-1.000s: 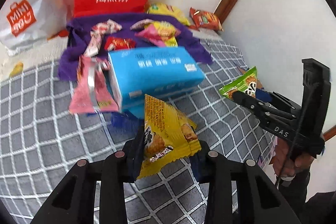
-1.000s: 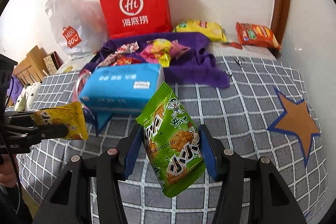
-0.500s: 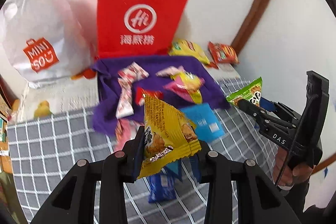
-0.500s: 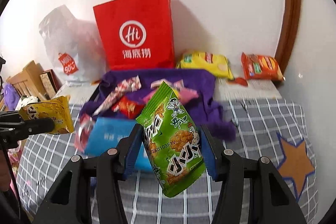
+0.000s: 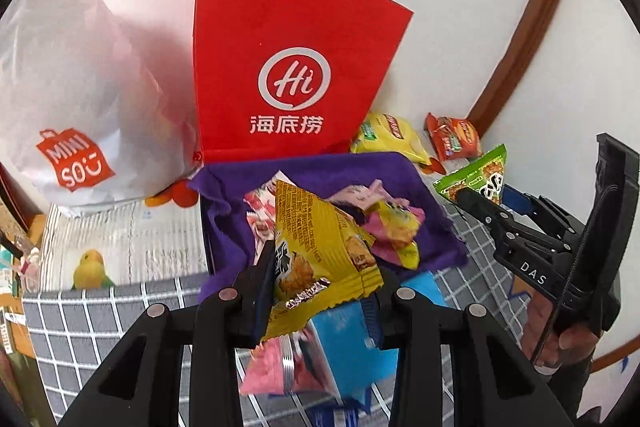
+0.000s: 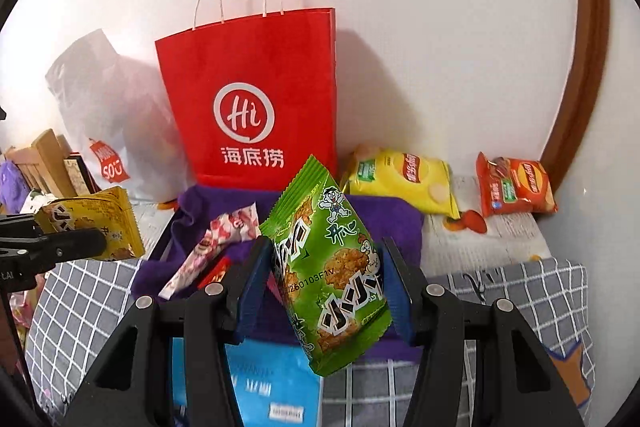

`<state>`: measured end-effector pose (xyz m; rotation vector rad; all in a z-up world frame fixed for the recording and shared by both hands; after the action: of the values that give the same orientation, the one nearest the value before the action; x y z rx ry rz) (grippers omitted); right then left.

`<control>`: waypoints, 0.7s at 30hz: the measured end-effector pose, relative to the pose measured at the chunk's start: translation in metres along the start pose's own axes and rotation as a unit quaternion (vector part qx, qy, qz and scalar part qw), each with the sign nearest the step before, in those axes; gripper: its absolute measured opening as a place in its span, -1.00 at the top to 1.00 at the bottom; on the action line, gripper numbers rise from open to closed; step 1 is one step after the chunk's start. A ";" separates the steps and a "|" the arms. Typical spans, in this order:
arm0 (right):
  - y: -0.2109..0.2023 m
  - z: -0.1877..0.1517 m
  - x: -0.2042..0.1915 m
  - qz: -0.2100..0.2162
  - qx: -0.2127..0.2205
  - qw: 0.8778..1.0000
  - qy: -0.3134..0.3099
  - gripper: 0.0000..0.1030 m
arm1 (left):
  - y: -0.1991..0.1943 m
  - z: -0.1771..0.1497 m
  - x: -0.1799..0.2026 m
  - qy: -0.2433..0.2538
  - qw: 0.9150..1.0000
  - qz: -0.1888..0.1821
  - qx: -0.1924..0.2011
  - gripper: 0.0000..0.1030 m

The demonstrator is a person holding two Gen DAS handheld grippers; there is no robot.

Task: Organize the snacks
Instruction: 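Carry the yellow bag and green cracker bag over the purple towel with both tools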

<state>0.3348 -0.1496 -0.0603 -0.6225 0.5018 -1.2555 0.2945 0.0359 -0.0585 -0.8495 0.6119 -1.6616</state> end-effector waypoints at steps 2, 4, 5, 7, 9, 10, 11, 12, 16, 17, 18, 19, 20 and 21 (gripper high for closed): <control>0.008 0.005 0.000 -0.001 -0.001 1.000 -0.001 -0.04 | 0.009 0.005 -0.001 0.000 1.000 0.002 -0.003 0.32; 0.016 0.008 -0.001 0.002 -0.002 1.000 0.000 -0.04 | 0.015 0.008 -0.001 -0.001 1.000 0.001 -0.006 0.32; 0.020 0.010 -0.001 0.003 -0.003 1.000 0.000 -0.04 | 0.020 0.011 -0.002 -0.002 1.000 0.002 -0.007 0.32; 0.028 0.014 -0.001 0.004 -0.003 1.000 -0.001 -0.04 | 0.026 0.016 -0.004 -0.001 1.000 0.003 -0.008 0.32; 0.034 0.017 -0.003 0.006 -0.004 1.000 -0.003 -0.04 | 0.033 0.020 -0.005 -0.001 1.000 0.003 -0.009 0.32; 0.038 0.019 -0.004 0.007 -0.005 1.000 -0.003 -0.04 | 0.035 0.022 -0.006 -0.001 1.000 0.003 -0.010 0.32; 0.041 0.021 -0.004 0.008 -0.005 1.000 -0.004 -0.04 | 0.040 0.024 -0.008 -0.003 1.000 0.004 -0.010 0.32; 0.044 0.022 -0.005 0.009 -0.006 1.000 -0.004 -0.04 | 0.043 0.025 -0.010 -0.004 1.000 0.004 -0.010 0.32; 0.058 0.026 -0.008 0.016 -0.010 1.000 -0.006 -0.04 | 0.056 0.026 -0.018 -0.008 1.000 0.003 -0.014 0.32; 0.061 0.026 -0.009 0.016 -0.011 1.000 -0.007 -0.04 | 0.059 0.026 -0.020 -0.009 1.000 0.002 -0.016 0.32; 0.065 0.026 -0.009 0.016 -0.013 1.000 -0.008 -0.04 | 0.062 0.026 -0.022 -0.010 1.000 0.002 -0.018 0.32; 0.069 0.026 -0.010 0.015 -0.016 1.000 -0.009 -0.04 | 0.065 0.026 -0.024 -0.011 1.000 0.003 -0.019 0.32; 0.073 0.025 -0.010 0.015 -0.017 1.000 -0.010 -0.04 | 0.069 0.025 -0.027 -0.013 1.000 0.003 -0.021 0.32; 0.076 0.025 -0.010 0.015 -0.018 1.000 -0.011 -0.04 | 0.072 0.026 -0.029 -0.016 1.000 0.003 -0.023 0.32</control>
<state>0.4031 -0.1215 -0.0934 -0.6569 0.5156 -1.2120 0.3610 0.0473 -0.1040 -0.9039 0.6317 -1.6302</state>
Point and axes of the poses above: each gripper's, at about its wrist camera, not at the fingertips, and y roughly the way its jaws point, x to its right, z to its top, the point moved 7 cm from there along y, roughly the way its jaws point, and after that the axes turned 1 degree about z, right-handed, at the moved point
